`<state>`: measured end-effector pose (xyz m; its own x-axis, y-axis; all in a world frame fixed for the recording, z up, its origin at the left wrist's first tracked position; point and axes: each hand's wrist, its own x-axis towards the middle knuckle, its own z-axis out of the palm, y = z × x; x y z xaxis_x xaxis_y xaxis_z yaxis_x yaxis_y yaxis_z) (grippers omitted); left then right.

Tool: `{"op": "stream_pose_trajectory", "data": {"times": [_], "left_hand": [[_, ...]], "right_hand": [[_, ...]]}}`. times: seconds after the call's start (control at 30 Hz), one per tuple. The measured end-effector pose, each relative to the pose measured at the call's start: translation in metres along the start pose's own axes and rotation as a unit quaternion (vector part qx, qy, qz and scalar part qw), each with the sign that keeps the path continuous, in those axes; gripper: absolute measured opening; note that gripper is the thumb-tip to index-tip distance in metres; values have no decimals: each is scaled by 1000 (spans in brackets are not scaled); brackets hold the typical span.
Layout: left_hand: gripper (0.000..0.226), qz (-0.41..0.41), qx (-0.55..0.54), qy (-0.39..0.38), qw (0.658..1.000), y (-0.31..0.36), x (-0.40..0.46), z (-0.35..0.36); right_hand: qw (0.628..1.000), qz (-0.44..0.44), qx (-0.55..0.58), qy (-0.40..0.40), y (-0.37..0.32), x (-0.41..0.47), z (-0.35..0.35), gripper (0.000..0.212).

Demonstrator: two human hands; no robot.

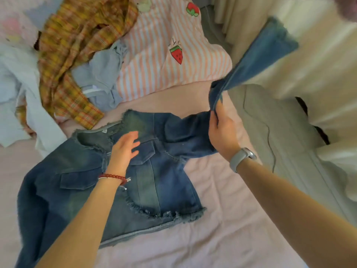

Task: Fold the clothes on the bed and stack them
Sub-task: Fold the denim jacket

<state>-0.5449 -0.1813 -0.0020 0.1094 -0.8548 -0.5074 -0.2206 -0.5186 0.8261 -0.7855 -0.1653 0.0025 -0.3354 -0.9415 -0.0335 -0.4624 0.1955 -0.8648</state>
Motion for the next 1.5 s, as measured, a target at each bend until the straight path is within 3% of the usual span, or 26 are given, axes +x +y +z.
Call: {"op": "stream_pose_trajectory", "data": {"times": [0.07, 0.17, 0.27, 0.33, 0.37, 0.47, 0.57, 0.63, 0.7, 0.8, 0.87, 0.9, 0.97, 1.03, 1.07, 1.1, 1.17, 1.27, 1.37, 1.5], "left_hand": [[47, -46, -114, 26, 992, 2, -13, -57], [52, -72, -241, 76, 965, -13, -28, -143], [57, -111, -273, 128, 947, -43, -33, -199], [58, -141, -186, 167, 958, -69, -35, -218], [56, -142, -133, 167, 967, -85, -36, -225], [61, -77, 111, 134, 982, -131, -32, -231], [69, -34, 369, 190, 909, -157, -23, -216], [68, 85, 481, 201, 849, -155, -22, -205], [68, 194, 560, 148, 792, -156, -10, -198], [71, 138, 653, 17, 745, -154, 7, -189], [66, 116, 672, -10, 731, -154, 16, -185], [60, 121, 664, -12, 738, -153, 17, -185], [45, 154, 599, -5, 786, -148, 15, -188], [33, 173, 476, 57, 860, -140, -2, -194], [31, 163, 432, 112, 880, -136, -13, -199], [29, 140, 408, 162, 888, -133, -24, -207], [28, 61, 406, 205, 889, -134, -41, -223], [26, -33, 477, 142, 867, -144, -40, -237], [47, 13, 502, 98, 859, -138, -25, -223], [47, 110, 470, 36, 875, -105, 6, -166]], "right_hand": [[987, -126, -47, -94, -35, -24, 40, 49], [909, -315, -159, -221, -56, -79, 112, 61], [779, -319, -327, -430, -50, -134, 162, 60], [739, -277, -381, -481, -34, -160, 184, 55], [741, -265, -398, -472, -29, -172, 190, 55], [779, -282, -441, -345, -11, -186, 196, 52], [815, -229, -468, -252, -1, -180, 185, 44], [816, -199, -495, -223, 1, -171, 172, 49], [790, -189, -546, -205, 9, -160, 157, 56], [766, -180, -592, -174, 17, -141, 137, 49], [764, -171, -599, -167, 19, -132, 128, 41], [767, -162, -597, -169, 19, -129, 127, 39], [777, -156, -588, -159, 18, -123, 127, 38], [804, -178, -557, -109, 14, -119, 125, 28], [825, -195, -525, -78, 11, -120, 124, 17], [850, -202, -484, -50, 9, -121, 123, 7], [881, -195, -430, -7, 7, -127, 123, 20], [893, -170, -417, -17, 18, -135, 129, 30], [899, -137, -416, -20, 31, -135, 128, 31], [955, -32, -292, 27, 32, -125, 123, 27]]}}
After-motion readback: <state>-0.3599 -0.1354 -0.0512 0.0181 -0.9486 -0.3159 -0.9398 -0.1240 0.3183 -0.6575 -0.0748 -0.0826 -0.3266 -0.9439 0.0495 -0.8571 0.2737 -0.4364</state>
